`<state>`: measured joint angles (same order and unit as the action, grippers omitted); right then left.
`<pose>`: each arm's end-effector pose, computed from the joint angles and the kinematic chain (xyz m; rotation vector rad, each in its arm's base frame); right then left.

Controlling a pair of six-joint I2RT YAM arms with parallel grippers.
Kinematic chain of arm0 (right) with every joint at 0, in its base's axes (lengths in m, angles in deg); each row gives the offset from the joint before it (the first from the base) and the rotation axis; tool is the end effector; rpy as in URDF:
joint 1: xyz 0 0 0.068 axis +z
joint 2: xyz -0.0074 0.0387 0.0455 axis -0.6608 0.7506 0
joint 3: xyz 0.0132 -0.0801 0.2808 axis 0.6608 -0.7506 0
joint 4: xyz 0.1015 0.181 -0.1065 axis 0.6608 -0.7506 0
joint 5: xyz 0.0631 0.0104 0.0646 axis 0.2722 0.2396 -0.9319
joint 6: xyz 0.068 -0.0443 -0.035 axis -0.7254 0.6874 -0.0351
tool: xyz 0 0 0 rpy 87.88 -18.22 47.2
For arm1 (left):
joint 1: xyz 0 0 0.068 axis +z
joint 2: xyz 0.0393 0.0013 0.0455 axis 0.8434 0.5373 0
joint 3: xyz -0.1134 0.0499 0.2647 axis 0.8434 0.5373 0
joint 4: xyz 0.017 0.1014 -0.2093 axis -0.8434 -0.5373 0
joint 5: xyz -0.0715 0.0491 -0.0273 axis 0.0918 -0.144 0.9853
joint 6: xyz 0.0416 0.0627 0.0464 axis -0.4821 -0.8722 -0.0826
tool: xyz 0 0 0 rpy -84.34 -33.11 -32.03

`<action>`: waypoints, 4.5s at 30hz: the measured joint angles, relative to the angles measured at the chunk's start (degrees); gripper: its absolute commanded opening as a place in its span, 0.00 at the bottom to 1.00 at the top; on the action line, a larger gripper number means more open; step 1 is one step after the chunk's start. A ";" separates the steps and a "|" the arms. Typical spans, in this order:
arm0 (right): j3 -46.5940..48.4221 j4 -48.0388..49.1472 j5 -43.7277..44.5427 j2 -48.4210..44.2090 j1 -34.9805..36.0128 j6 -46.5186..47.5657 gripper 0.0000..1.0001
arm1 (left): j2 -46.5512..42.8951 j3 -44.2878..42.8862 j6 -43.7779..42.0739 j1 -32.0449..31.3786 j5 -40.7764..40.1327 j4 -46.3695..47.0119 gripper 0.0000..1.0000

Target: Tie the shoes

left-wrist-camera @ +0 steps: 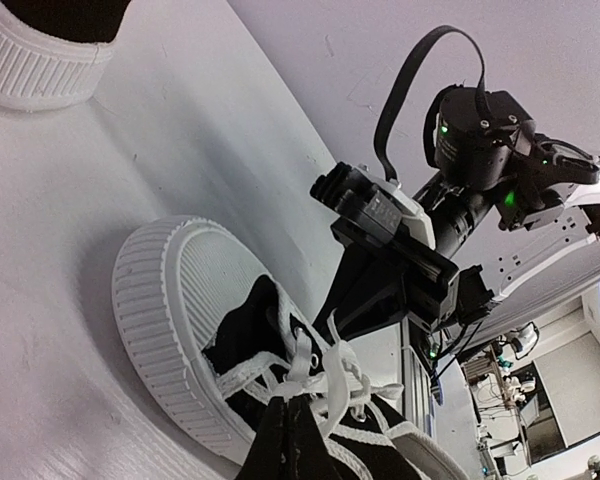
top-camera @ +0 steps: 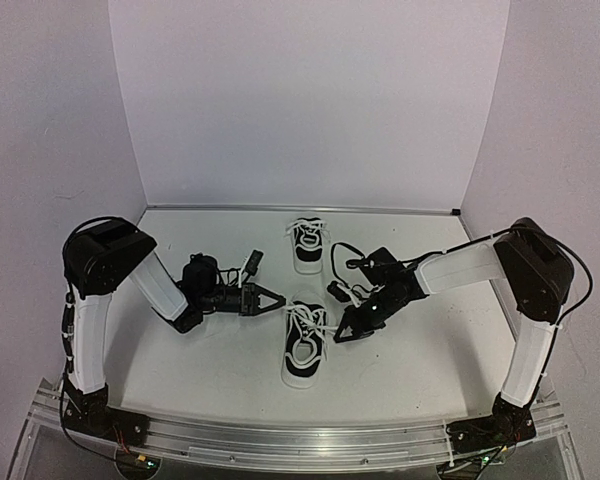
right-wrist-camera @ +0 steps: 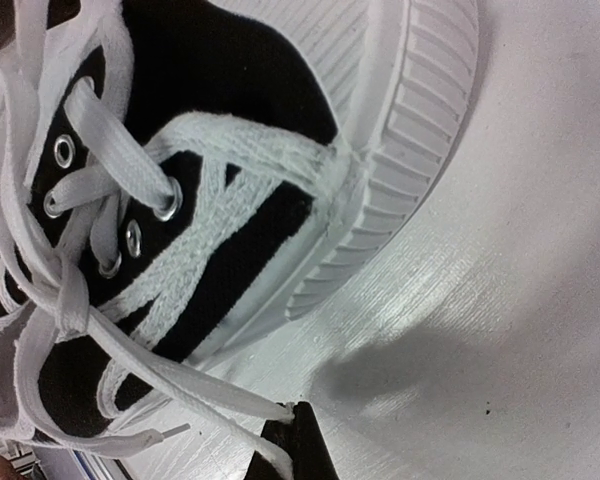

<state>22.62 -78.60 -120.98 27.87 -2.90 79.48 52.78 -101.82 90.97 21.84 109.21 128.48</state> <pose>0.2541 0.2615 0.1362 -0.9443 2.5884 1.0964 0.2908 -0.2808 0.1338 0.5762 1.9838 -1.6626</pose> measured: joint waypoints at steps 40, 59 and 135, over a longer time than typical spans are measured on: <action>-0.93 -2.75 1.62 -2.05 1.47 -0.53 0.00 | -20.94 6.11 -20.81 1.79 -11.44 -28.15 0.42; 0.15 -4.45 1.08 -2.05 1.62 -0.41 0.00 | -17.74 -5.47 -35.99 -5.55 -6.47 -46.48 0.42; 0.15 -4.49 1.37 -2.05 1.61 -0.60 0.10 | -9.99 -13.22 -33.05 -7.59 -0.63 -48.71 0.39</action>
<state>22.77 -83.09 -119.62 25.82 -1.29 78.87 42.79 -115.04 57.92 14.25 108.59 79.77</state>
